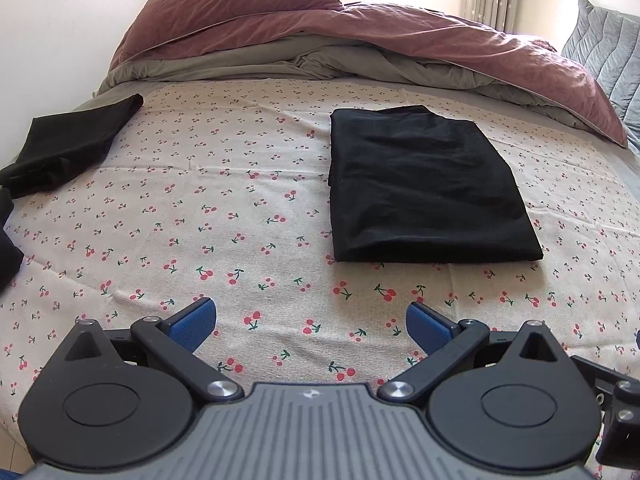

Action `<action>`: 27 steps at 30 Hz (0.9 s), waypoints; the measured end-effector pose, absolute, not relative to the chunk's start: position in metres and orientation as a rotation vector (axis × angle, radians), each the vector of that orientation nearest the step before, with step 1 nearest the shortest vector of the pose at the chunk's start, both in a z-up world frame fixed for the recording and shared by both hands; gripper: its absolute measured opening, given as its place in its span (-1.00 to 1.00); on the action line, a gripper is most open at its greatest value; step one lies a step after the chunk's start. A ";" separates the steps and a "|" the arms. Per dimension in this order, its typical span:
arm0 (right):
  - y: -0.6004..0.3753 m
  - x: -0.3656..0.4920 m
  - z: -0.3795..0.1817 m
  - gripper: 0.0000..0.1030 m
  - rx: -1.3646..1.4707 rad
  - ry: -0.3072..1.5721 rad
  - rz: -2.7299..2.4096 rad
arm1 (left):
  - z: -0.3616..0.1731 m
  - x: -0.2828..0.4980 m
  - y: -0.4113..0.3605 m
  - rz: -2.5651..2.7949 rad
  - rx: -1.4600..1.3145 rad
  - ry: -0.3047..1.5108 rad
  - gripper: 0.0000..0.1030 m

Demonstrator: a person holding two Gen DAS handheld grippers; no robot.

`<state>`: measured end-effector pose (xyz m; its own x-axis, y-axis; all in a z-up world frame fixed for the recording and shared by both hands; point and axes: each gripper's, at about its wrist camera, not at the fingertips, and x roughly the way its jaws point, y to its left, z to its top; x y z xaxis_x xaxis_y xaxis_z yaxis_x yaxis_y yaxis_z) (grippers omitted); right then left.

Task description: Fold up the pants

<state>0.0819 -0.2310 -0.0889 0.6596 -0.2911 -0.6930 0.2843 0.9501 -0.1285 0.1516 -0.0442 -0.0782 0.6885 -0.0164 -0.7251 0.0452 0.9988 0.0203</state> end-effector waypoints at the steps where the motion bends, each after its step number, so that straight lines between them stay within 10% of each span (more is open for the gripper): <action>1: -0.231 0.082 -0.089 1.00 -0.009 0.785 -0.327 | -0.079 0.152 -0.044 -0.031 0.036 0.812 1.00; 27: -0.231 0.084 -0.091 1.00 -0.012 0.796 -0.345 | -0.087 0.152 -0.053 -0.048 0.066 0.836 1.00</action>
<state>0.0844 -0.2310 -0.0913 0.6469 -0.3080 -0.6976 0.2992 0.9440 -0.1392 0.1520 -0.0533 -0.0868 0.6692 -0.0164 -0.7429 0.0687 0.9968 0.0399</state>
